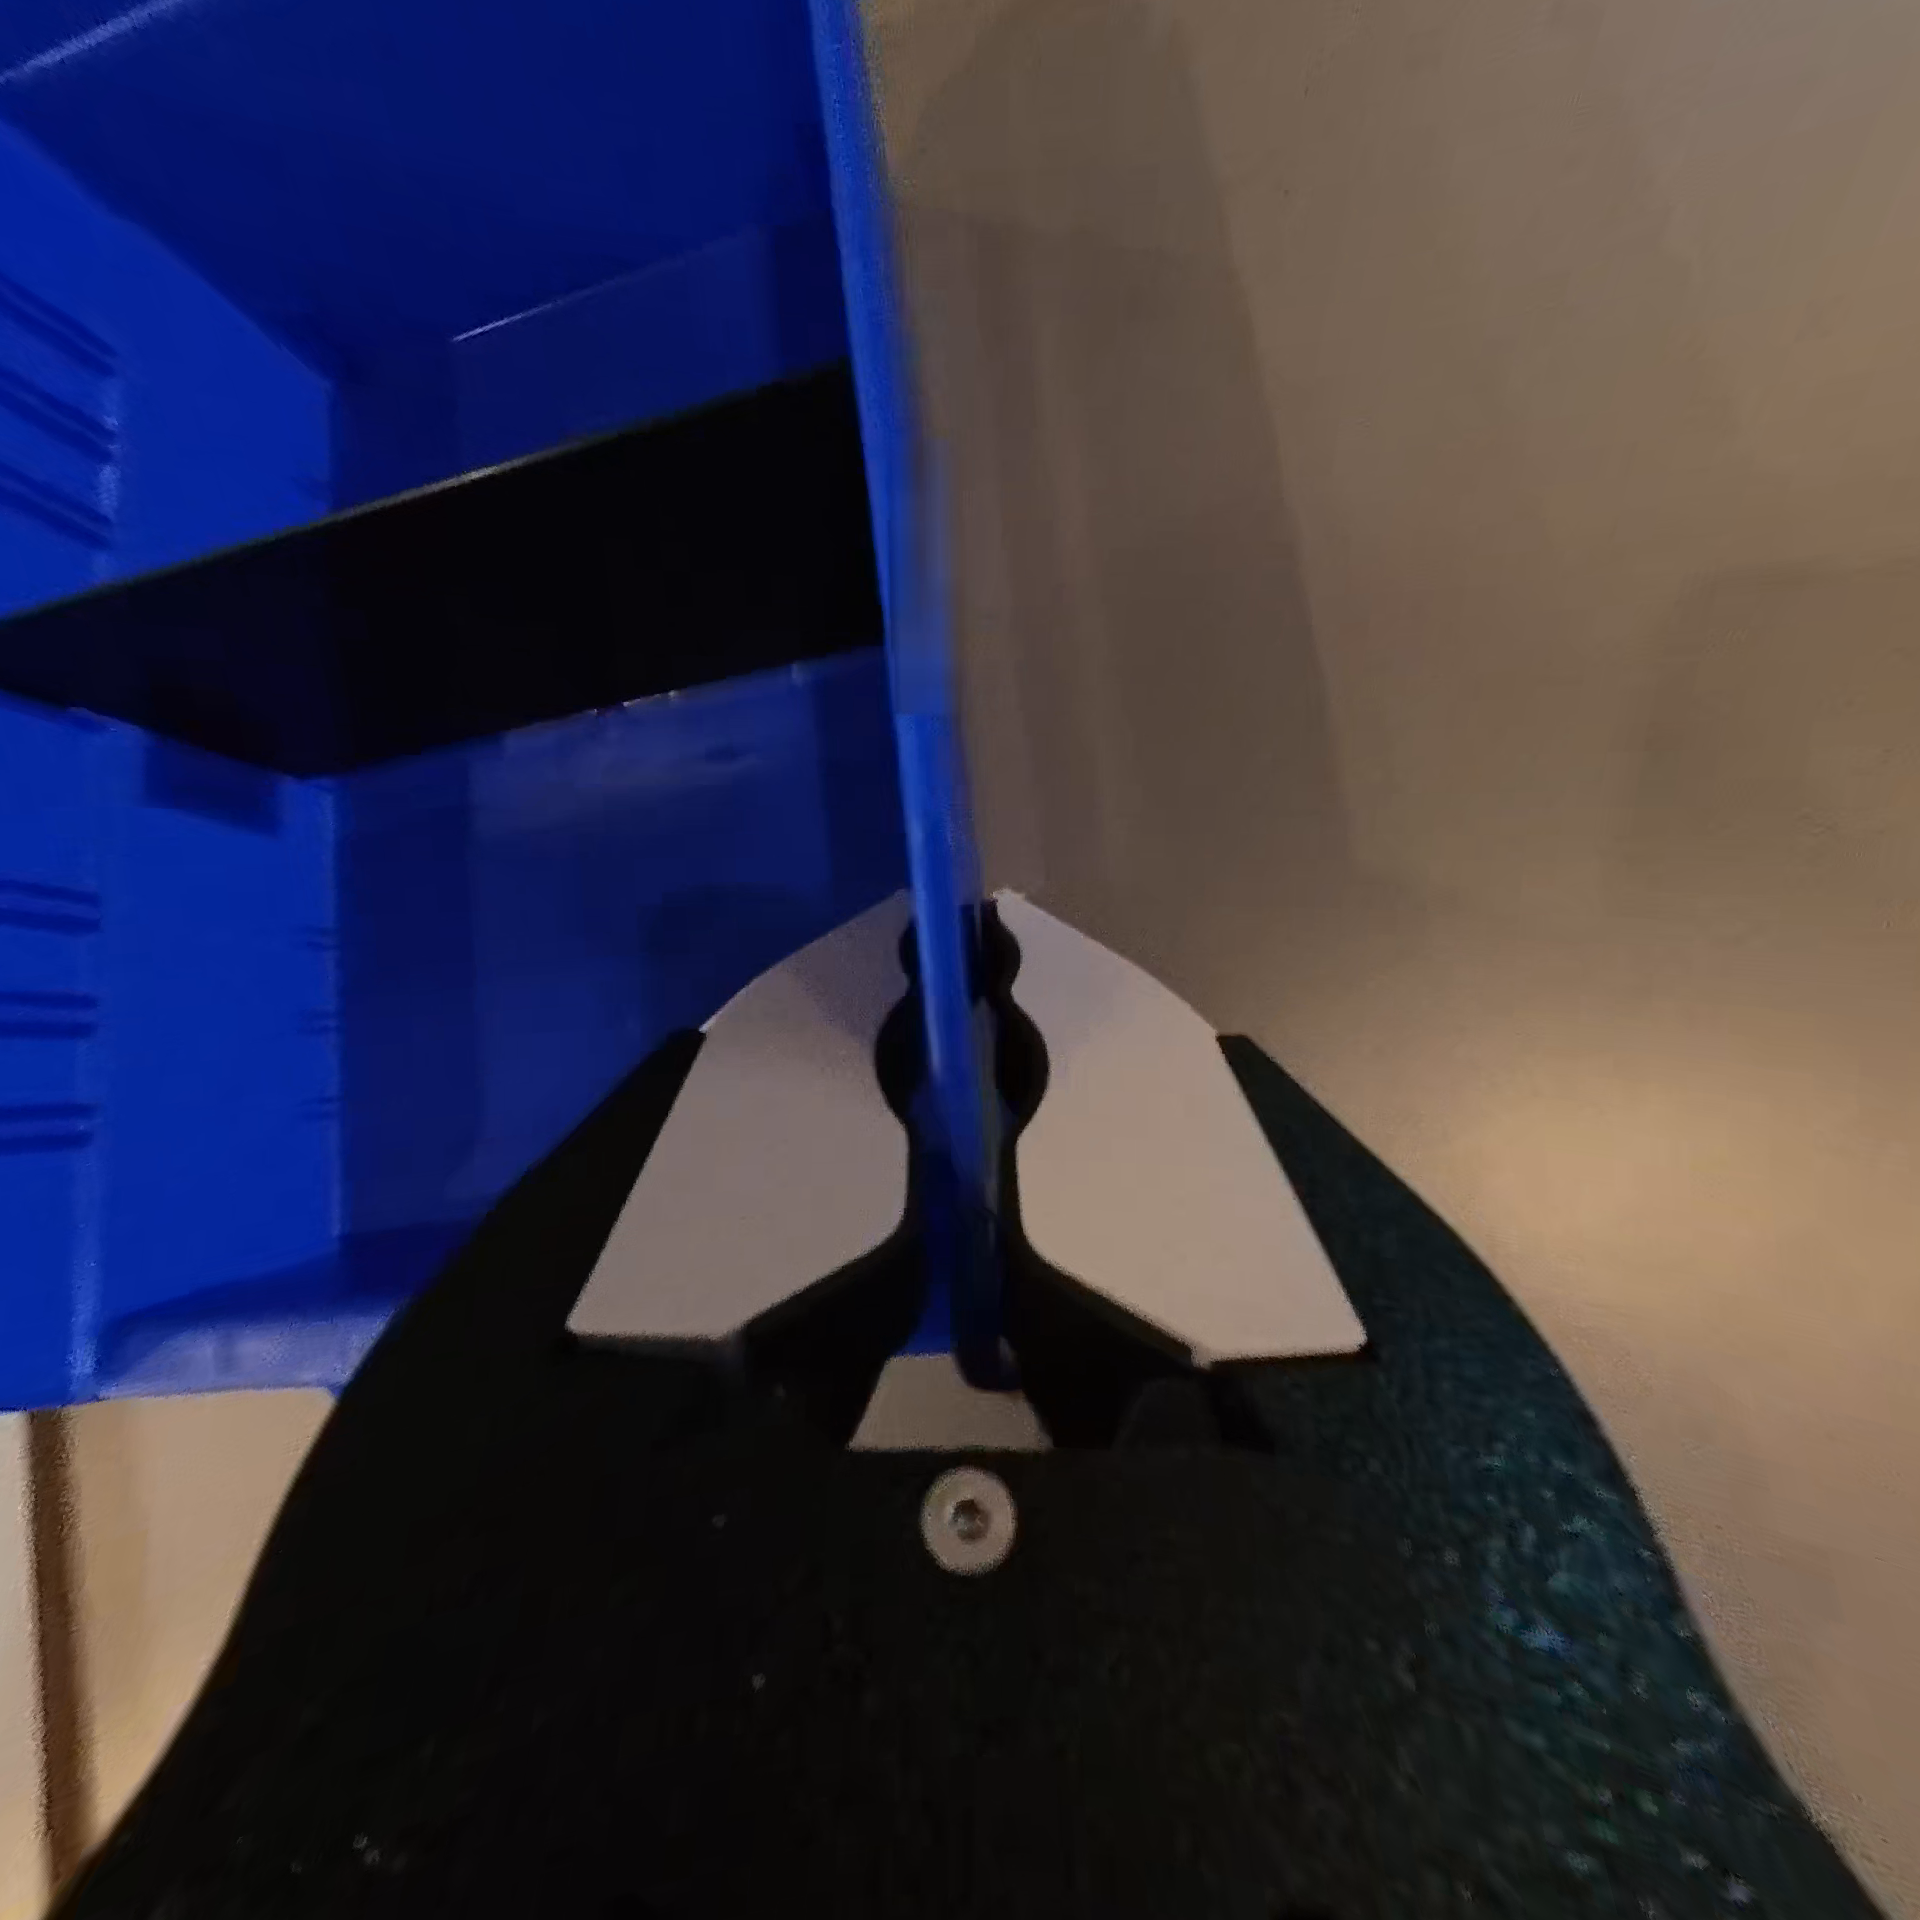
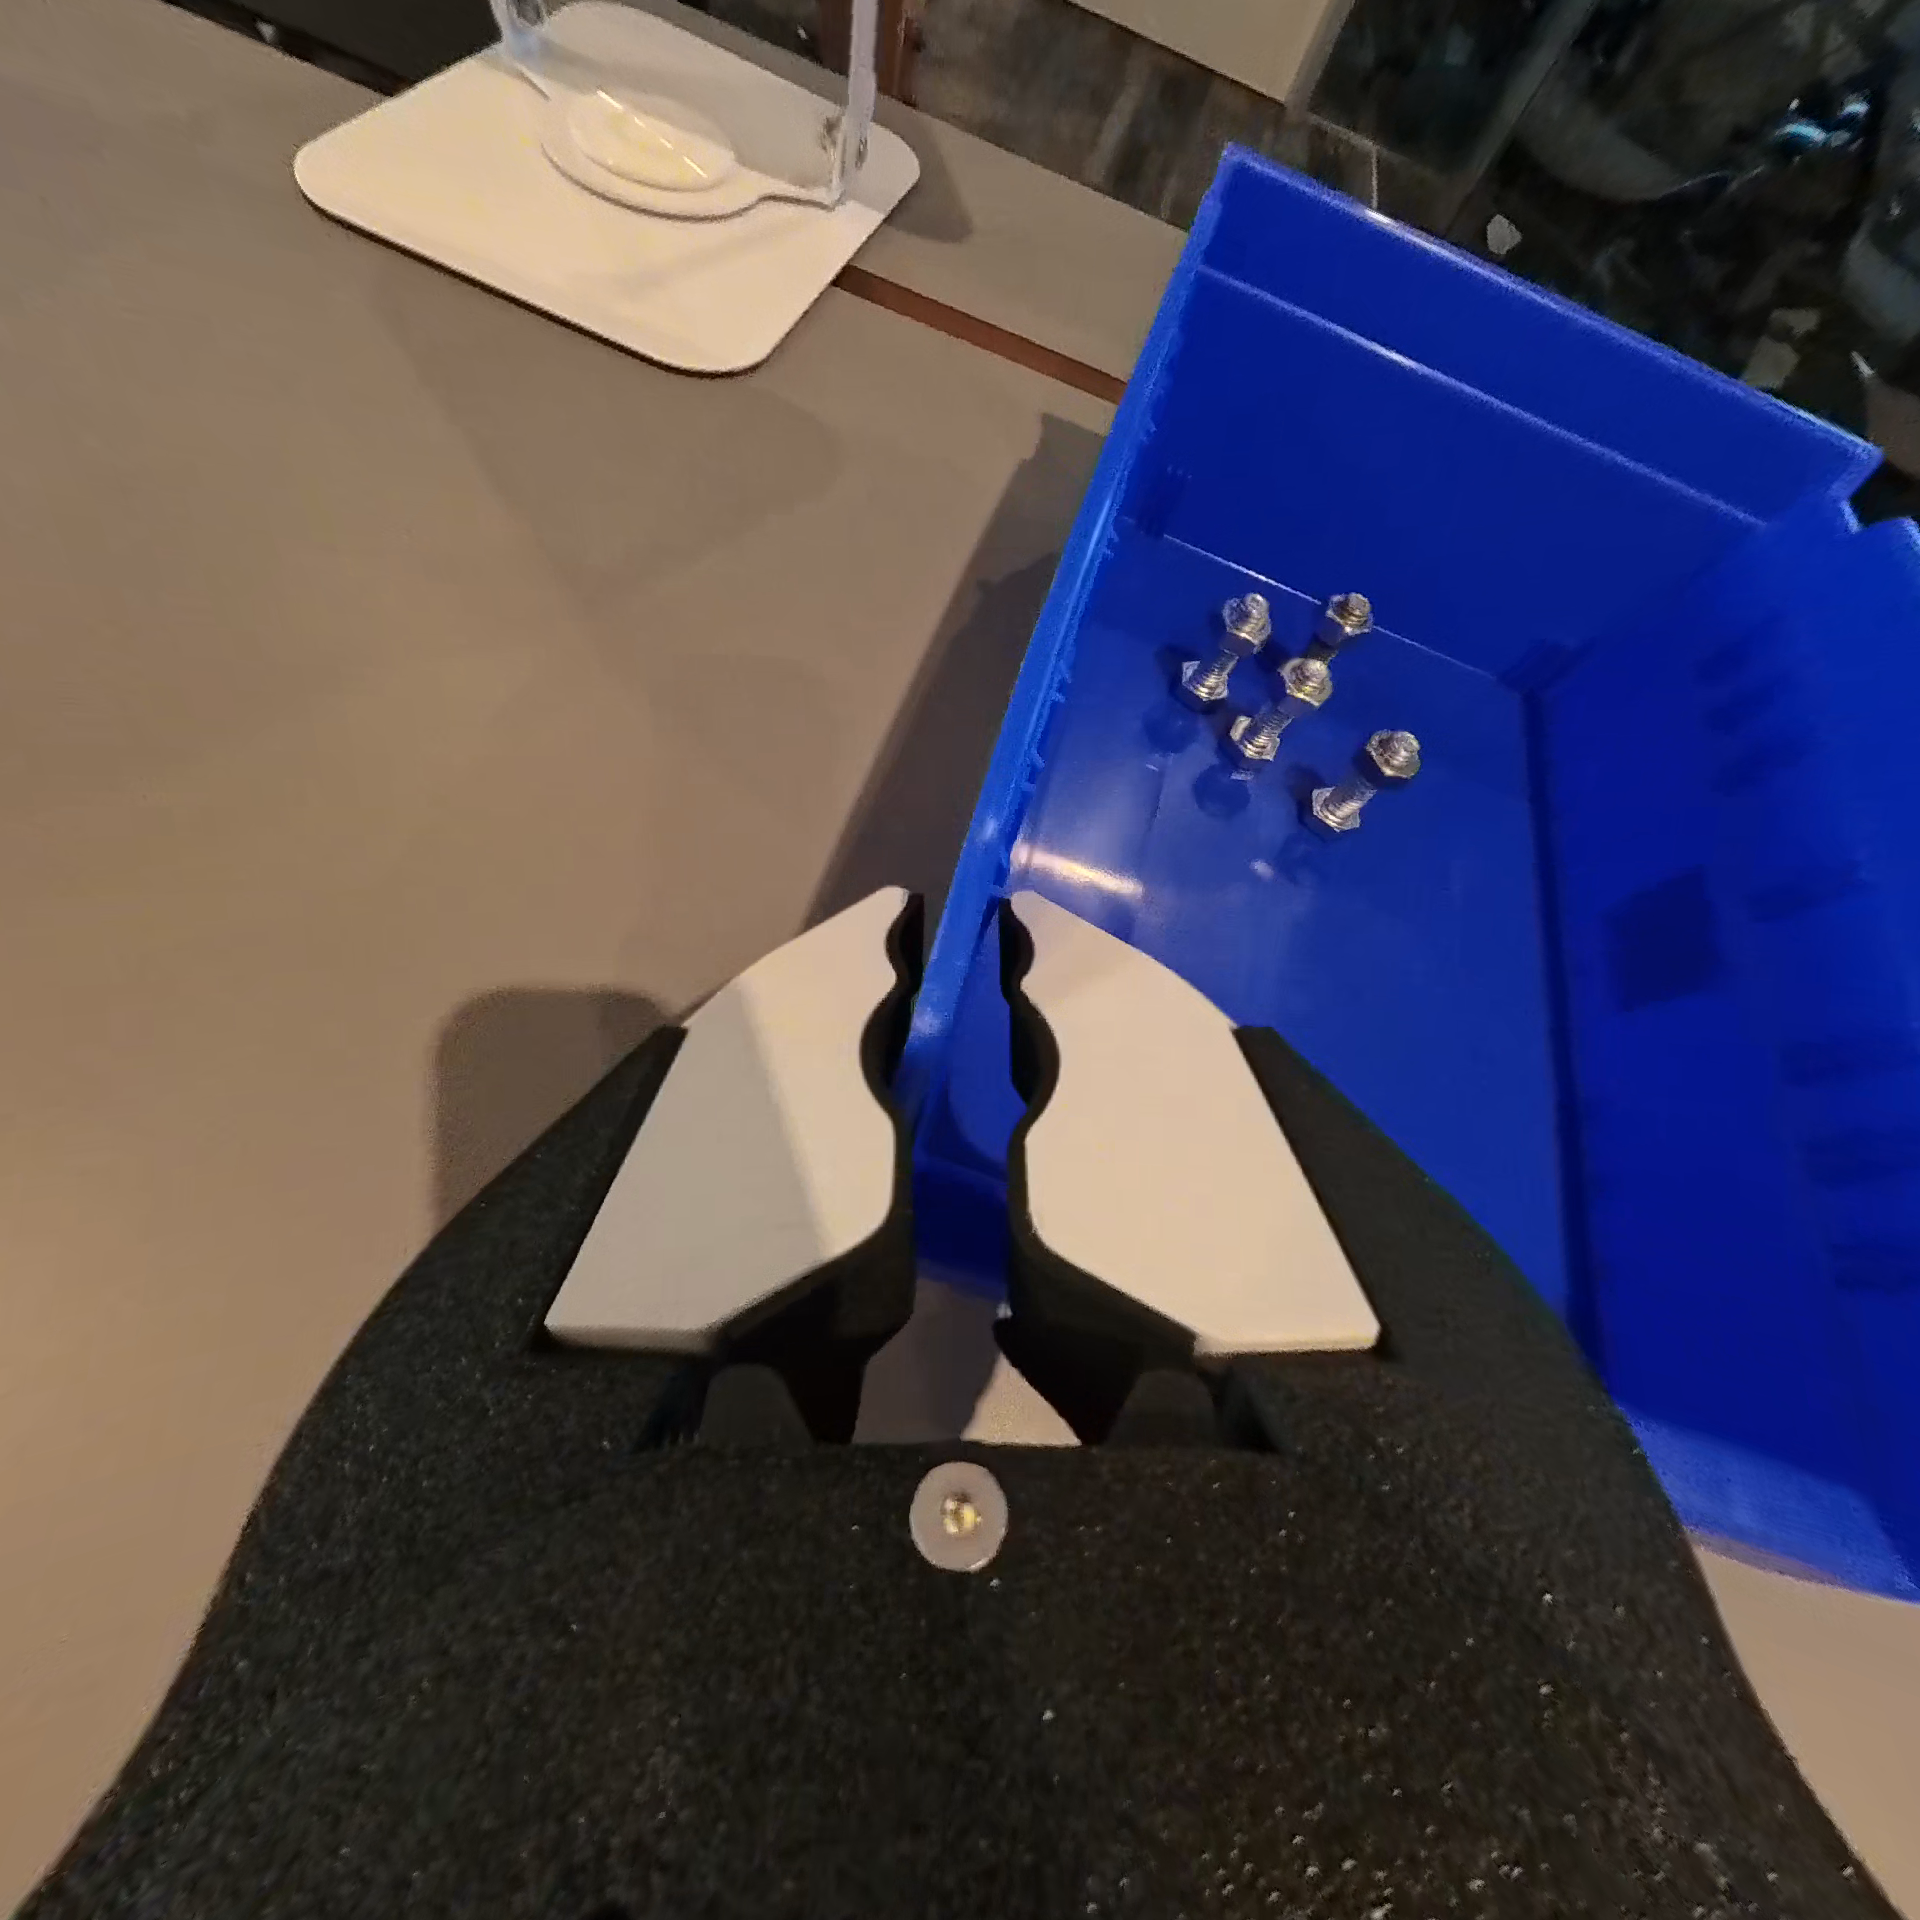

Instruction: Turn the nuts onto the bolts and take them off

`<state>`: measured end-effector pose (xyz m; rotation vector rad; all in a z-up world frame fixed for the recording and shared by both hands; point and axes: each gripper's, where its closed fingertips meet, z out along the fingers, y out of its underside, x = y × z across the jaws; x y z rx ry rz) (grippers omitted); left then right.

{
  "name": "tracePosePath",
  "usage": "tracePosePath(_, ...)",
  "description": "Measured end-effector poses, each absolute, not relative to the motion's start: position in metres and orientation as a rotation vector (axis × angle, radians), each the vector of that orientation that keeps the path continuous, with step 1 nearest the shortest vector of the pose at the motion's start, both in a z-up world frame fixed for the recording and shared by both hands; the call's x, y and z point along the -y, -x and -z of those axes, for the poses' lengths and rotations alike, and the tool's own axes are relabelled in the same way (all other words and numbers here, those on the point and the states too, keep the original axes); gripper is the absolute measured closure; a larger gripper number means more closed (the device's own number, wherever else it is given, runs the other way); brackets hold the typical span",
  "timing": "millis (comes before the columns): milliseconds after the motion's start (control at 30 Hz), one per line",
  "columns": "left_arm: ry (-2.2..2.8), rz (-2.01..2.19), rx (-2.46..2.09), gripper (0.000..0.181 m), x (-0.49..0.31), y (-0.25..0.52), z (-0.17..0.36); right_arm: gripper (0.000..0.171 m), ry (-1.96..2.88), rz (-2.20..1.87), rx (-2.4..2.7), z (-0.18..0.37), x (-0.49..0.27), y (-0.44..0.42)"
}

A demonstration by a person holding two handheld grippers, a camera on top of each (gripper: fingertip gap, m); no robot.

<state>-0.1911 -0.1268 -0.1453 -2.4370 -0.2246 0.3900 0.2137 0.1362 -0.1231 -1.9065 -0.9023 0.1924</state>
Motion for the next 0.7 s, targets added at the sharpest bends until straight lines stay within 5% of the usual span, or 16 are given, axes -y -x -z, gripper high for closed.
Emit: tracePosePath(700, 2.301, -0.395, 0.217, 0.176, 0.163, 0.192, 0.102, 0.162, 1.837, -0.22, 0.99, 0.121, -0.005, -0.081)
